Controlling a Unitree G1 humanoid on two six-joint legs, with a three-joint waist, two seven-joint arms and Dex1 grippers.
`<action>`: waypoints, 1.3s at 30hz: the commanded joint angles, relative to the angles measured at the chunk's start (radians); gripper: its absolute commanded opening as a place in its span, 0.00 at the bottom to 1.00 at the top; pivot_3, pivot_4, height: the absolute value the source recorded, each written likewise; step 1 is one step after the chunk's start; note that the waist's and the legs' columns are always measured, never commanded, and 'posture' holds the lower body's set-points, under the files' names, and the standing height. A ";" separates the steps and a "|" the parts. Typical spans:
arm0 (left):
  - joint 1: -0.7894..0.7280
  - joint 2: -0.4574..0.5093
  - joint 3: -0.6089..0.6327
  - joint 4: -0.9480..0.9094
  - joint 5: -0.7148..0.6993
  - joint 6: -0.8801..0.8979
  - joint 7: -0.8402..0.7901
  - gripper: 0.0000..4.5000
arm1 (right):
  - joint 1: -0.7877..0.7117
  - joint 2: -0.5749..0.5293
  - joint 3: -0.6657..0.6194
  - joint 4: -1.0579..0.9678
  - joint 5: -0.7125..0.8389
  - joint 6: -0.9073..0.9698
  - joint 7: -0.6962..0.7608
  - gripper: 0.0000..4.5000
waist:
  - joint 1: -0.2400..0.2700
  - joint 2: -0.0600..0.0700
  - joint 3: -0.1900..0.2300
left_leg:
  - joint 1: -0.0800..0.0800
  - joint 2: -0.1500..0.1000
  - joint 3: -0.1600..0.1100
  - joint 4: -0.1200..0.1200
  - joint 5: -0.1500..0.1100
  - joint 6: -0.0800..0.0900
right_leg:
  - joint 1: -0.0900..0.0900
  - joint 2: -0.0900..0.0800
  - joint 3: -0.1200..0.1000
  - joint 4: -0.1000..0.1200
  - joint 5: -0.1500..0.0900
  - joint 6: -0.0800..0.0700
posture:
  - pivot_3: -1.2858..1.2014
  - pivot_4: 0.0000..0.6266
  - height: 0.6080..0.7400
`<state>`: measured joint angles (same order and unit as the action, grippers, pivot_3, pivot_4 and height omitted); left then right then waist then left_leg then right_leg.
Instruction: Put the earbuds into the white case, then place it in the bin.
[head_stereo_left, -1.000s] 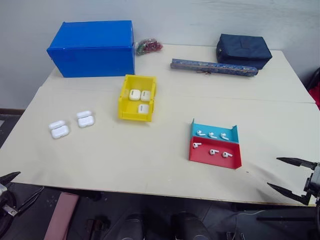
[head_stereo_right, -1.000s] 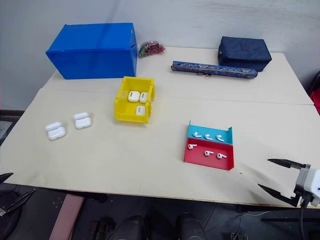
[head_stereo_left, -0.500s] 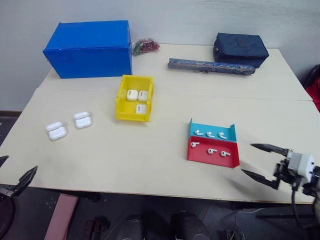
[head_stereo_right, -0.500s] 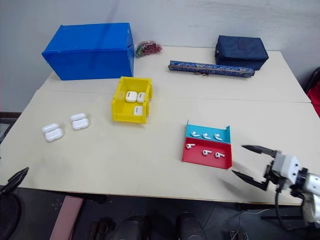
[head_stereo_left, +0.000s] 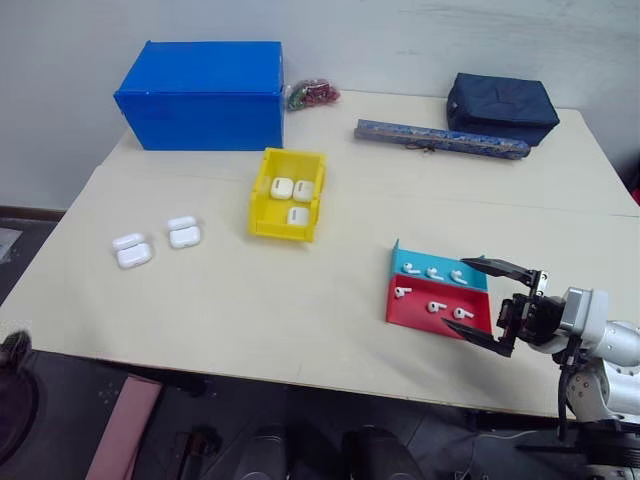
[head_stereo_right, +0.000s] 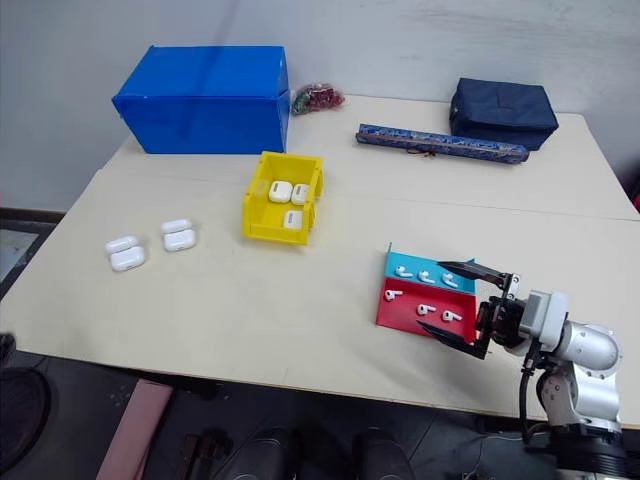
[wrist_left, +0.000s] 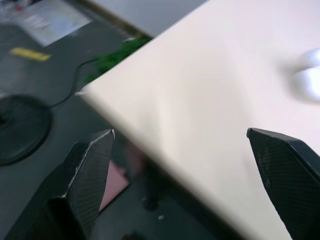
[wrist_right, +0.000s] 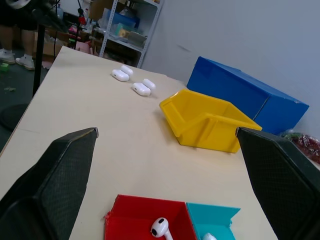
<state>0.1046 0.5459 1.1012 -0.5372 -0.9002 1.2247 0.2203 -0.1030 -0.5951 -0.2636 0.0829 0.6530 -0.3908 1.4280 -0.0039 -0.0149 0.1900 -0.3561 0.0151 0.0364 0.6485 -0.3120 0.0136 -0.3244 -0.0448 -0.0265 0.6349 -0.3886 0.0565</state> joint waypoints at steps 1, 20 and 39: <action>-0.196 0.009 -0.058 -0.081 -0.012 0.201 0.171 1.00 | -0.001 0.003 -0.013 -0.012 0.022 0.004 0.011 1.00 | -0.001 0.000 0.000 | 0.000 0.000 0.000 0.000 0.002 -0.003 | 0.000 0.000 0.000 0.000 0.000 0.000 | 0.52 0.24 1.00; -0.751 -0.164 -0.459 0.289 0.593 0.270 0.331 1.00 | 0.003 0.024 0.016 -0.046 -0.016 0.012 -0.038 1.00 | 0.005 -0.001 0.000 | -0.012 0.000 0.001 0.002 0.007 -0.015 | -0.023 0.004 0.002 0.020 0.001 0.005 | 0.52 0.24 1.00; -0.821 -0.113 -0.555 0.668 0.748 0.044 0.145 1.00 | 0.040 0.037 0.007 -0.051 -0.005 0.003 -0.023 1.00 | 0.004 -0.001 0.000 | -0.013 0.000 0.001 0.003 0.009 -0.016 | -0.025 0.003 0.002 0.025 0.001 0.005 | 0.52 0.24 1.00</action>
<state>-0.7019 0.4311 0.5485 0.1137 -0.1719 1.2864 0.3712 -0.0669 -0.5622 -0.2392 0.0417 0.6209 -0.3704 1.3912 0.0003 -0.0160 0.1901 -0.3687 0.0155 0.0374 0.6513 -0.3033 -0.0029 -0.3494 -0.0416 -0.0247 0.6598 -0.3878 0.0617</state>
